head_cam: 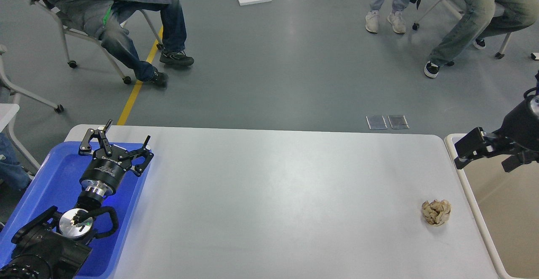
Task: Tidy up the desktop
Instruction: 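Move the right gripper toward the crumpled paper ball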
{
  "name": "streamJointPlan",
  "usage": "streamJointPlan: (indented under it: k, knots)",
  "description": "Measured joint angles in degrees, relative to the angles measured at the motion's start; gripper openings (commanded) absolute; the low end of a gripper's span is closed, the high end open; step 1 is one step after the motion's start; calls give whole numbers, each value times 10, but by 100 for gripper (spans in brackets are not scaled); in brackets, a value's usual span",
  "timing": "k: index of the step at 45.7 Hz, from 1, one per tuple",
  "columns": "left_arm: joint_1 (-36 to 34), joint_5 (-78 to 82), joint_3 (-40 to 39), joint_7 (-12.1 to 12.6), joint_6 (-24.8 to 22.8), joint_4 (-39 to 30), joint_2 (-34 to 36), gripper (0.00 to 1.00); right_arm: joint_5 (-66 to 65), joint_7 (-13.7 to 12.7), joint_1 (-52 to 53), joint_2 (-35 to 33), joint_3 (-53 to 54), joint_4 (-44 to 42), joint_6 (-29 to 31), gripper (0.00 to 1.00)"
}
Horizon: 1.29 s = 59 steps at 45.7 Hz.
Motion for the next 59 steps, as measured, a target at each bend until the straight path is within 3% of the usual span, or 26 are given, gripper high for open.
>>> streamJointPlan:
  k: [59]
  knots:
    - [0,0,0,0,0,0,0,100,0,0,-10,9,25,-1,0,99]
